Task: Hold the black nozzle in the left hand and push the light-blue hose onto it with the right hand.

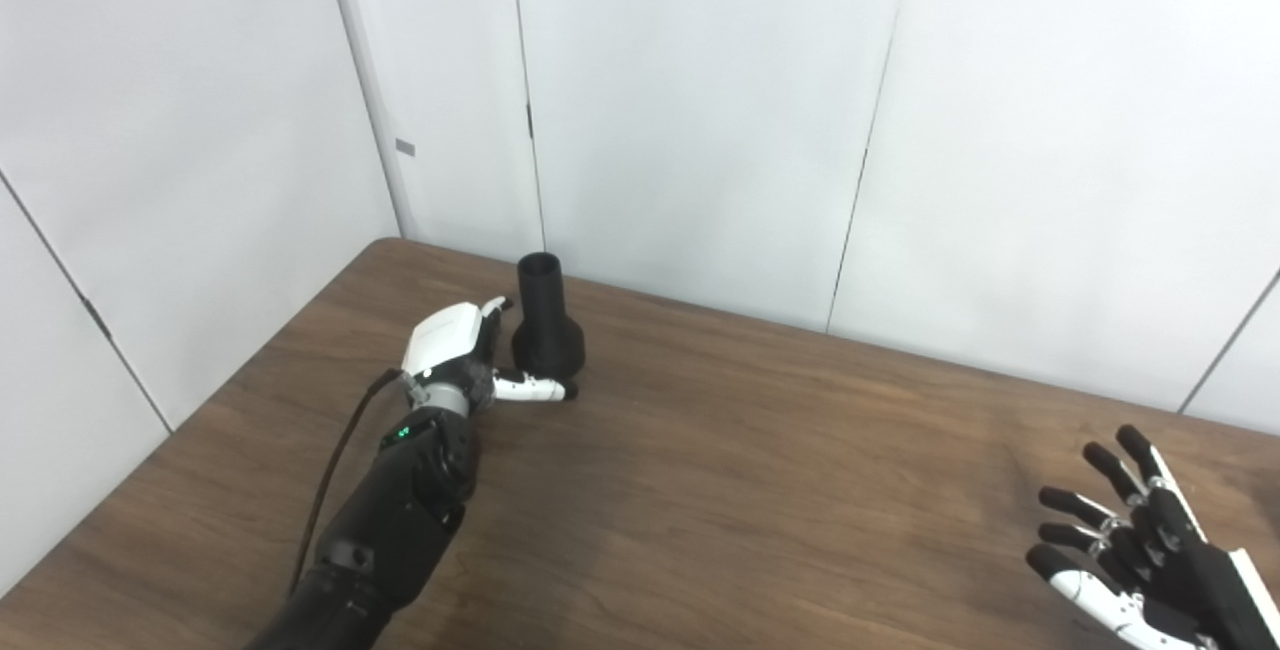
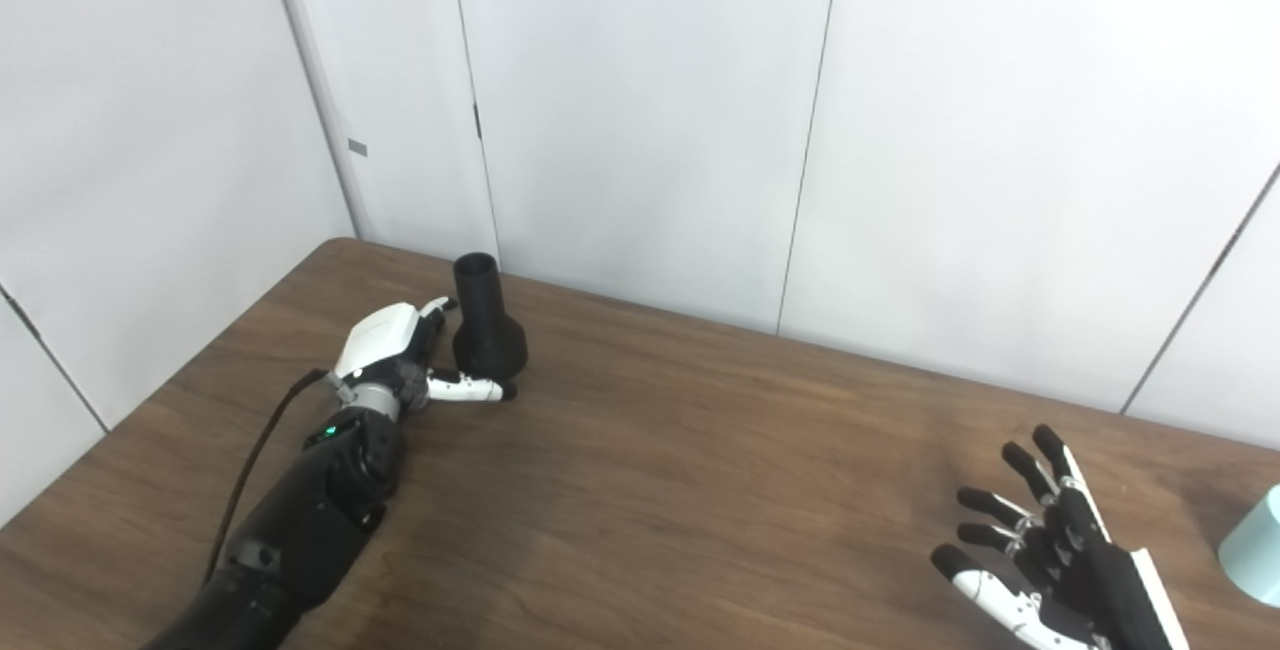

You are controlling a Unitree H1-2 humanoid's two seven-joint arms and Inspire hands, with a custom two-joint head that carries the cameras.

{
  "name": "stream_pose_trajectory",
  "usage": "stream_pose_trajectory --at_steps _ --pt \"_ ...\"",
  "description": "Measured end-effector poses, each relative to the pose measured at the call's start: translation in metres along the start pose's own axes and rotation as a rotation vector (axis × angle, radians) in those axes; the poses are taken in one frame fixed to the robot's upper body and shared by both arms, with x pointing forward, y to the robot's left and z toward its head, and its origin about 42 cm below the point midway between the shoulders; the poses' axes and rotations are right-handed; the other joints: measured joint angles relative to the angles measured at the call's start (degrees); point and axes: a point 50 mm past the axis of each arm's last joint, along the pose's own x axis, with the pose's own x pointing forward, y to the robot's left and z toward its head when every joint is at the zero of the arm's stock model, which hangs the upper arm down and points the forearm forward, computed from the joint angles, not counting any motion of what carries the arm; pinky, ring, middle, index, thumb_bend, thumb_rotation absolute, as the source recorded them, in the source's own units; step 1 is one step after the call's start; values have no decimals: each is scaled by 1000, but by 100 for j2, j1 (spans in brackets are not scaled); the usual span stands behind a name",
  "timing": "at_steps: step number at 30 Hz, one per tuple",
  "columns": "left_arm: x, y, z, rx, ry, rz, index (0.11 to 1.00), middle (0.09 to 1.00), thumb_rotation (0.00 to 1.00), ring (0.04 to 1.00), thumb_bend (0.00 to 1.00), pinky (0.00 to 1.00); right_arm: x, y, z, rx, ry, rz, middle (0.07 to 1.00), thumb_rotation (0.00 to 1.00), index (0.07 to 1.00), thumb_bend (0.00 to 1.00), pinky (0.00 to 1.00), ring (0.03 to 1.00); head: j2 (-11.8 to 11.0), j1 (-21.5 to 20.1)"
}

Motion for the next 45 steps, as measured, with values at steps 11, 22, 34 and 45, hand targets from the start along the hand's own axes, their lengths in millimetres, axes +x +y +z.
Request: stream_pose_trajectory --at_steps 11,22,34,45 --pt "7 2 -3 -95 13 59 834 787 323 796 977 674 -4 0 2 -18 0 -2 912 0 959 515 626 745 97 -44" --pt "6 -6 2 -134 -19 39 805 742 247 805 903 885 -5 -2 1 -24 6 -4 907 0 950 528 586 729 185 -70" --pt "6 -10 3 -104 -51 -7 776 780 227 851 899 937 -5 -2 1 -23 12 -6 914 0 947 542 616 742 229 -106" --pt "15 -23 2 -64 -89 49 476 541 17 601 536 664 -5 -3 0 -25 25 -7 902 0 938 551 645 711 308 -106"
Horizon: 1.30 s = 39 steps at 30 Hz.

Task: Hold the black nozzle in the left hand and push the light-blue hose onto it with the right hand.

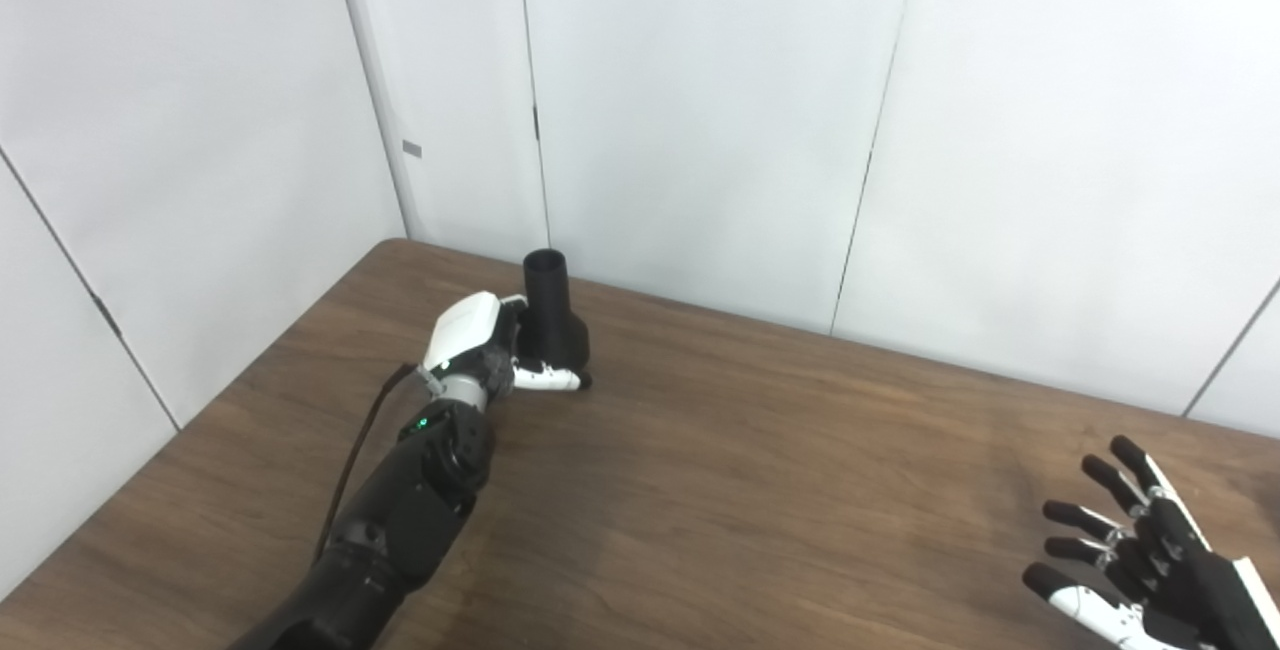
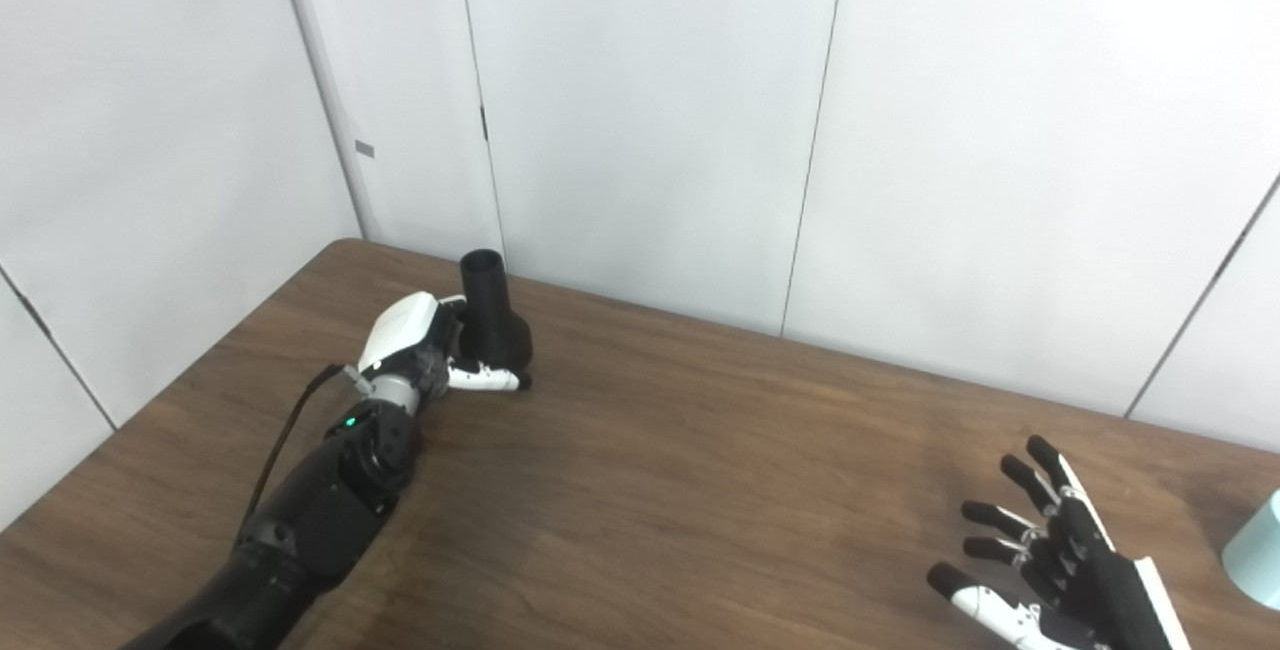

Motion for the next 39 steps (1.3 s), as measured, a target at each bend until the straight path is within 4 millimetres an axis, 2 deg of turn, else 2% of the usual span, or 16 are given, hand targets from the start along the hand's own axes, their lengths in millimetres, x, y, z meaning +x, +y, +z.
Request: stream_pose_trajectory --at_steps 2,7,14,19,21,24,27,28,30,33,37,39 --pt "1 -5 -1 4 -16 30 463 537 4 604 523 657 0 -1 0 -3 3 -1 904 0 937 556 657 714 9 -9" --pt "0 -12 -1 17 -48 81 456 531 0 652 520 743 0 -1 0 -5 9 -1 901 0 936 547 668 691 26 -17" --pt "-5 -22 -3 17 -61 112 461 520 0 648 522 723 0 -2 -1 -13 18 -1 900 0 934 548 625 666 62 -17" --pt "-6 -24 -3 14 -85 109 472 502 0 640 525 731 0 -2 -1 -23 19 -3 897 0 933 553 648 659 97 -105" --pt "-7 -25 -3 21 -96 105 477 496 0 643 525 745 0 -1 -1 -26 20 -2 893 0 929 561 672 659 114 -281" --pt "-11 -28 -3 42 -124 97 472 500 0 635 525 747 0 1 -1 -31 22 0 891 0 920 565 650 672 158 -596" --pt "-20 -32 2 88 -191 84 479 490 0 623 526 783 2 2 -5 -37 27 1 877 0 905 614 607 669 202 -860" --pt "-24 -34 5 96 -216 80 485 482 0 619 526 791 4 2 -9 -41 29 1 872 0 903 631 593 666 220 -983" --pt "-32 -40 14 116 -290 50 495 469 0 599 526 746 5 3 -18 -46 25 3 869 0 895 653 558 663 220 -1019" --pt "-42 -53 31 150 -449 -11 491 472 0 581 527 714 8 3 -29 -37 5 7 858 0 875 708 530 659 246 -1370" --pt "-63 -80 67 170 -713 -115 496 463 0 560 526 719 9 9 -32 -29 -20 11 847 0 864 724 515 644 308 -1730" --pt "-73 -94 87 158 -817 -155 496 462 0 558 526 732 10 13 -32 -21 -31 8 847 0 864 723 522 640 325 -1783"
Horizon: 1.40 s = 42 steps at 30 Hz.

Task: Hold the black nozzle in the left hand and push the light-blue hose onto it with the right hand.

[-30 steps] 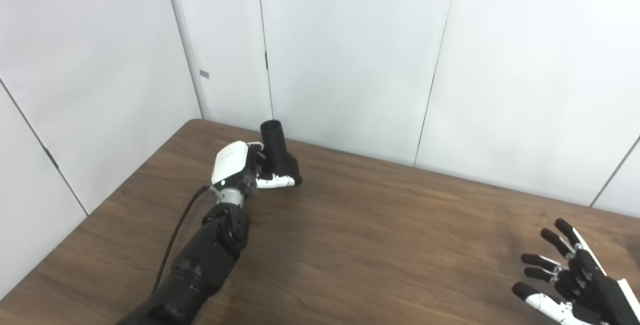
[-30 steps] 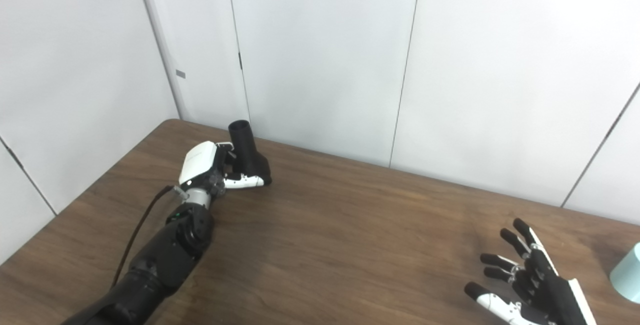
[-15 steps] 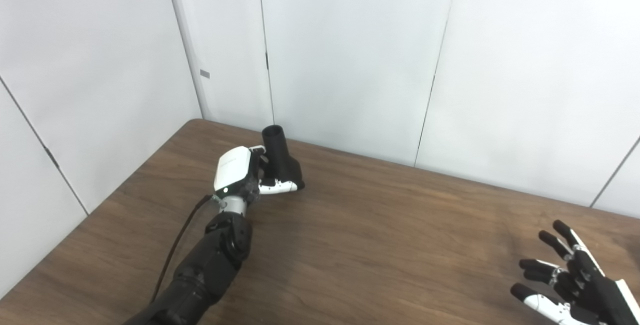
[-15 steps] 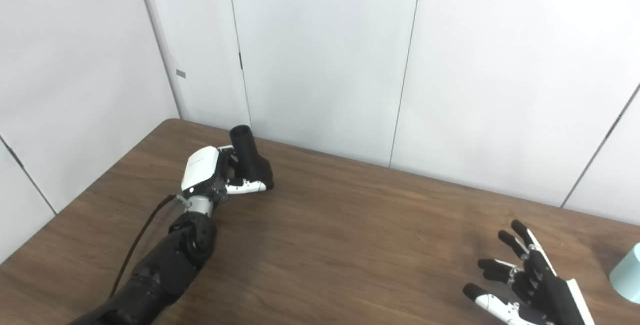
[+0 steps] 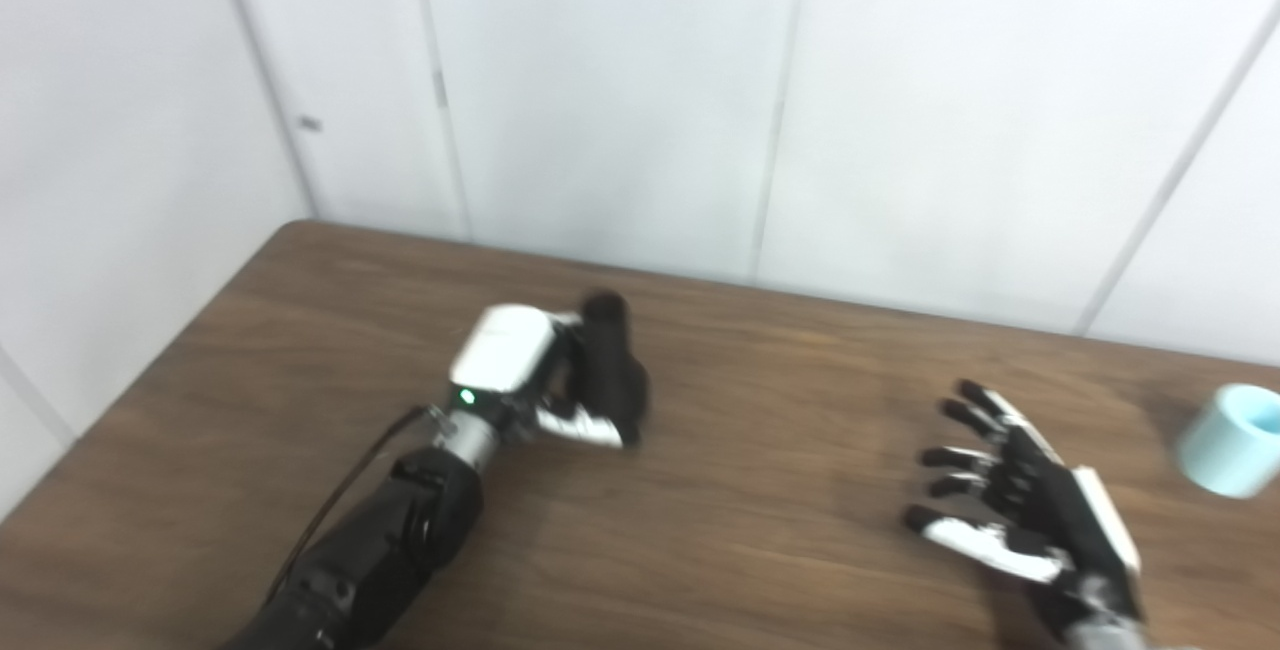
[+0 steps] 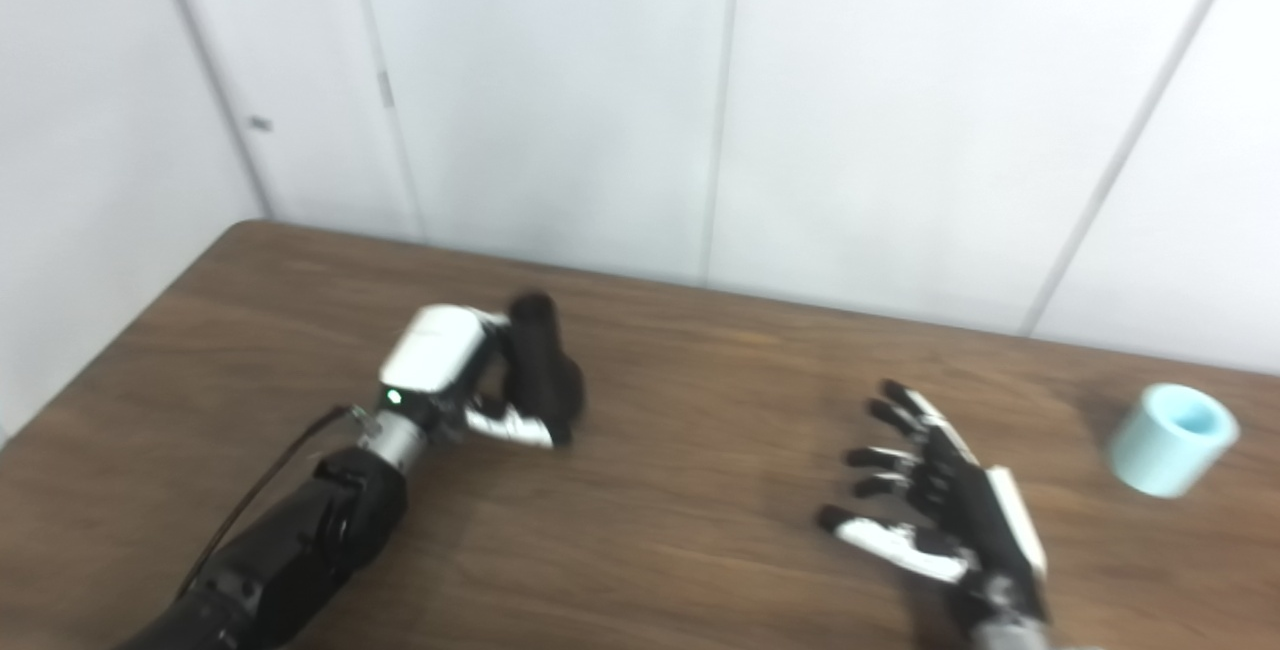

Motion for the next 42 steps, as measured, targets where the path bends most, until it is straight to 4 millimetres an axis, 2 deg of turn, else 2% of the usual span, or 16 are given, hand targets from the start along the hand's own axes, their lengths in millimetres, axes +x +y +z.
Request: stream_pose_trajectory --at_steps 2,6,15,16,21,22,23,25,26,28,29,30,32,36,39,42 --pt "9 -9 21 -21 -95 -18 495 460 0 561 526 740 1 3 1 9 -7 -2 847 0 862 721 527 641 35 -141" --pt "18 -19 42 -45 -188 -45 495 453 0 568 526 737 1 2 1 8 -8 -15 851 0 864 715 555 651 123 -378" --pt "28 -29 61 -72 -282 -107 501 436 0 576 525 734 2 3 1 -2 -7 -28 850 0 868 716 563 647 194 -537" --pt "30 -30 64 -79 -288 -110 500 437 0 584 525 742 2 3 1 -4 -7 -31 855 0 867 712 545 640 150 -833" --pt "34 -33 71 -112 -299 -135 494 452 0 584 526 733 1 -1 4 -4 -10 -45 839 0 859 730 523 657 123 -1055" --pt "34 -34 72 -116 -302 -140 494 454 0 585 526 718 1 -3 7 -7 -10 -49 829 13 856 731 531 660 97 -1429" --pt "36 -34 73 -119 -306 -145 494 455 0 585 526 713 1 -6 14 -19 -23 -51 826 18 854 731 534 661 88 -1485" --pt "36 -34 74 -124 -311 -151 496 447 0 577 526 695 1 -16 36 -66 -70 -51 816 49 845 761 537 667 -34 -2011" --pt "36 -34 73 -128 -310 -152 495 447 0 578 526 692 2 -23 49 -110 -95 -53 811 100 835 792 526 666 -78 -2170" --pt "36 -34 73 -130 -312 -156 494 452 0 588 526 702 7 -43 72 -234 -135 -58 802 155 809 821 502 665 -271 -2783" --pt "35 -34 73 -130 -314 -157 494 453 0 593 526 703 9 -56 84 -302 -149 -70 797 156 798 825 502 666 -272 -2787" --pt "35 -34 72 -131 -314 -158 498 446 0 592 525 700 11 -68 95 -361 -164 -88 778 132 781 822 494 653 -412 -3100" --pt "31 -32 70 -136 -318 -157 499 447 0 592 525 702 13 -88 121 -495 -186 -139 776 122 777 817 489 651 -491 -3260" --pt "27 -31 65 -138 -320 -157 499 451 0 596 525 722 18 -101 172 -630 -239 -220 777 52 778 788 575 724 -667 -3647" --pt "27 -30 65 -140 -328 -163 498 447 0 591 525 717 25 -119 193 -672 -235 -279 791 74 771 806 603 759 -712 -3762" --pt "28 -30 65 -149 -332 -167 497 444 0 581 525 707 33 -143 200 -727 -199 -333 825 140 789 826 670 798 -738 -3868"
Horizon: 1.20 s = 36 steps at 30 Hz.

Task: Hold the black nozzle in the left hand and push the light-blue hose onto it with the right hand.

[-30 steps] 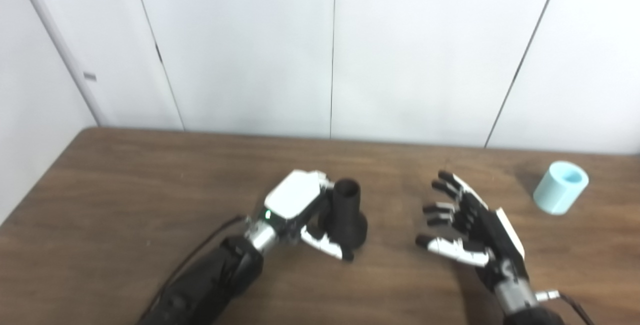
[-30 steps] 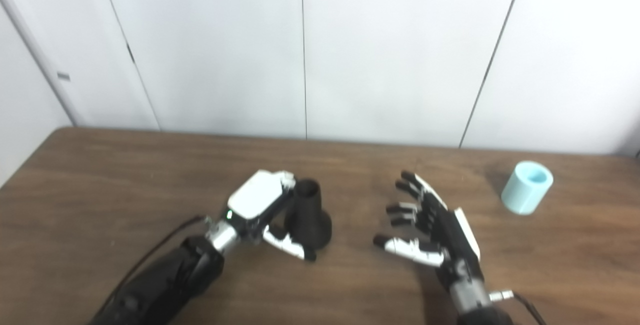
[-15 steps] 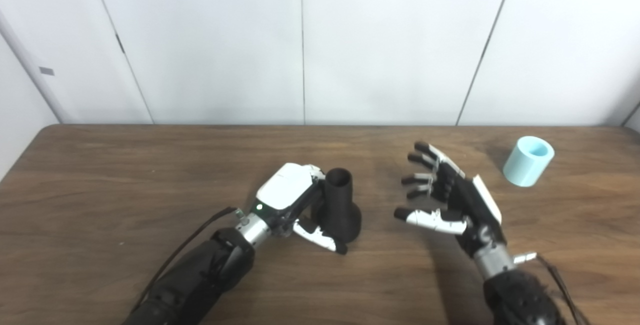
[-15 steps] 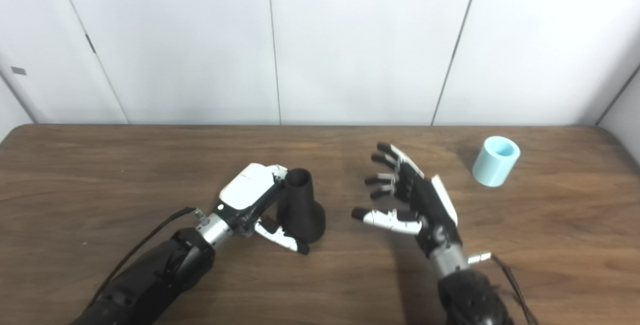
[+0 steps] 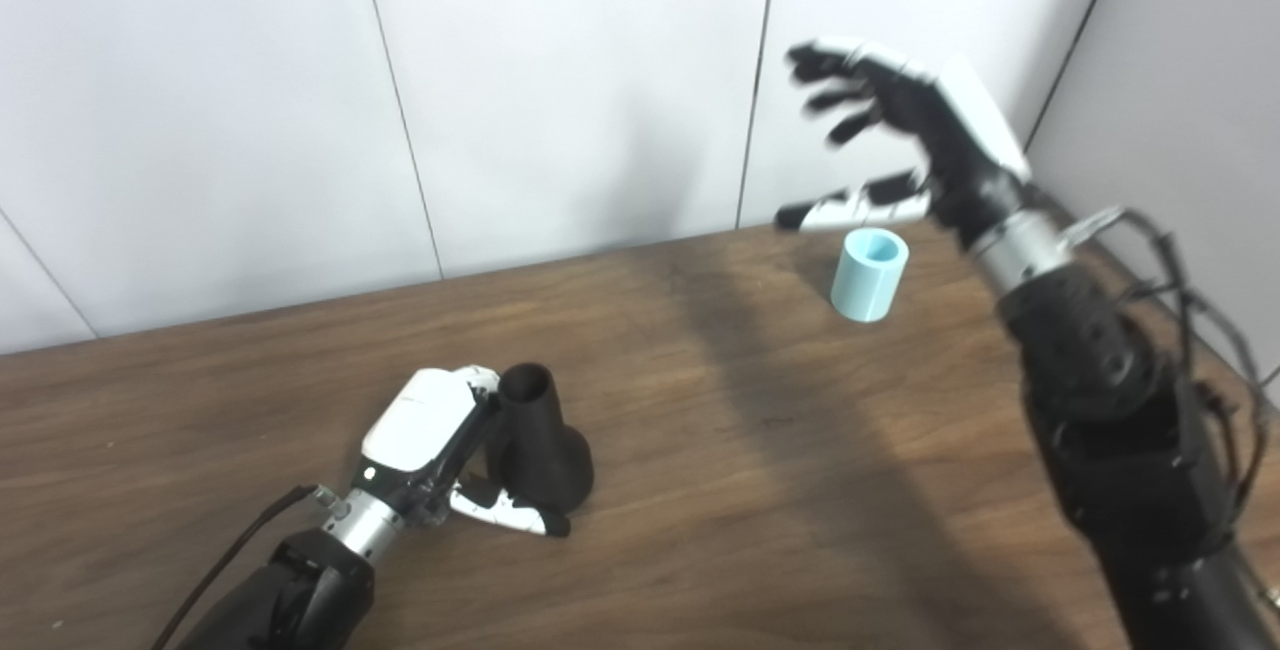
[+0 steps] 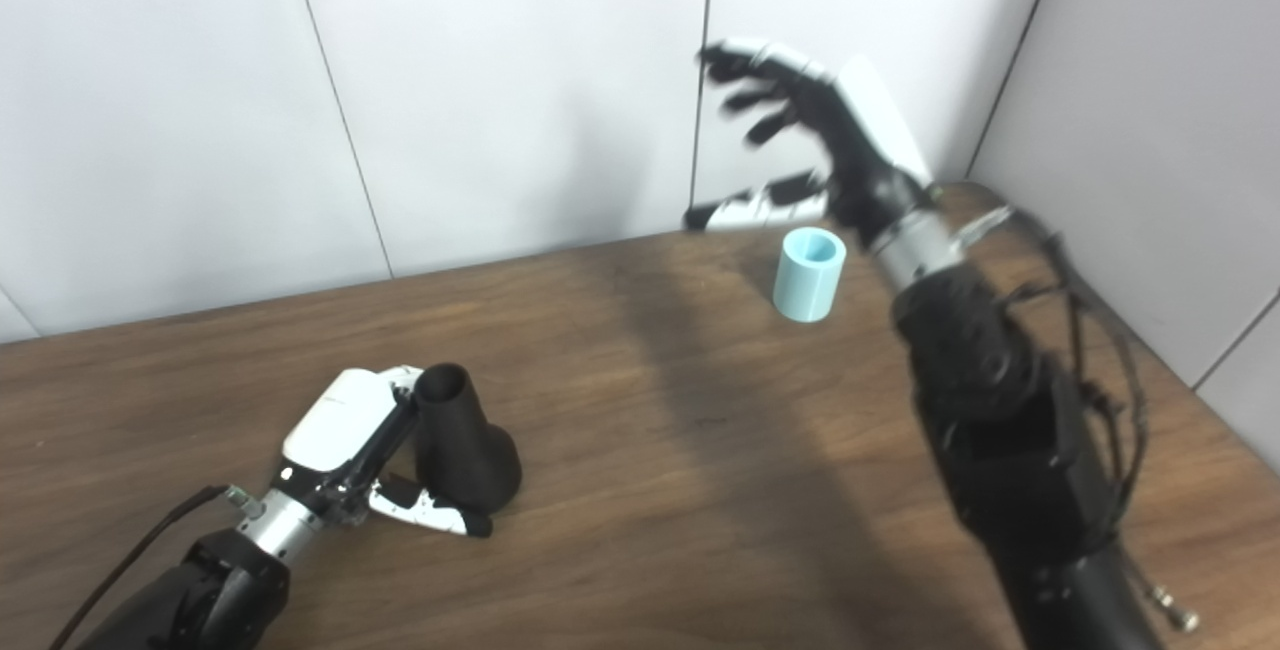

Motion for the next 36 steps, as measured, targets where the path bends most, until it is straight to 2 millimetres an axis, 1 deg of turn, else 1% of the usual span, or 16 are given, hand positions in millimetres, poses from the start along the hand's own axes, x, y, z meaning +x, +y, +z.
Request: stream_pose_trajectory --at_steps 1,2,4,5,7,10,13,15,18,20,23,26,28,32,36 --pt "0 0 0 -2 -1 1 498 440 0 580 525 701 5 -7 -8 -46 30 11 870 182 823 838 735 846 -17 -44" --pt "-1 0 0 -4 -1 1 498 438 0 580 525 700 10 -14 -16 -92 59 34 895 207 841 851 761 869 -35 -88" --pt "-2 1 -2 -9 0 3 498 442 0 586 525 696 16 -27 -29 -184 117 105 925 229 854 892 789 905 -70 -140" --pt "-3 1 -2 -9 0 3 498 443 0 587 525 696 19 -34 -34 -219 144 134 930 231 857 894 799 915 -88 -176" --pt "-5 1 -3 -6 1 3 498 442 0 586 525 696 23 -41 -43 -261 198 166 937 225 863 890 805 923 -97 -202" --pt "-5 1 -4 -4 -1 4 498 438 0 592 525 717 25 -41 -55 -294 261 205 930 229 863 868 786 910 -105 -202" --pt "-5 2 -3 -3 -4 1 497 445 0 605 526 744 27 -38 -73 -301 333 235 929 237 864 858 792 915 -88 -229" --pt "-5 2 -3 -3 -5 0 497 446 0 610 526 747 29 -37 -86 -287 380 250 933 258 876 885 816 930 -88 -229" --pt "-6 2 -4 -5 -4 -1 498 446 0 615 525 752 28 -37 -104 -196 438 263 954 298 896 919 861 953 -88 -229" --pt "-7 2 -5 -7 -2 -2 499 449 0 617 525 754 27 -31 -115 -123 463 278 959 311 907 922 874 959 -70 -229" --pt "-8 2 -6 -9 -1 -4 500 448 0 621 525 754 25 -13 -126 -67 494 328 960 309 933 927 840 934 -44 -211" --pt "-8 3 -6 -21 2 -7 498 452 0 622 525 750 24 4 -135 -48 525 372 982 300 954 934 911 970 -44 -194" --pt "-8 3 -6 -24 1 -8 498 454 0 624 525 748 22 14 -139 -36 542 389 993 300 967 955 949 989 -44 -194" --pt "-8 4 -6 -30 3 -10 501 447 0 622 525 744 18 33 -150 -18 586 441 987 282 977 942 946 991 0 -115" --pt "-11 6 -6 -41 8 -11 503 448 0 629 524 747 14 48 -159 -9 621 453 975 287 964 927 972 991 26 -97"
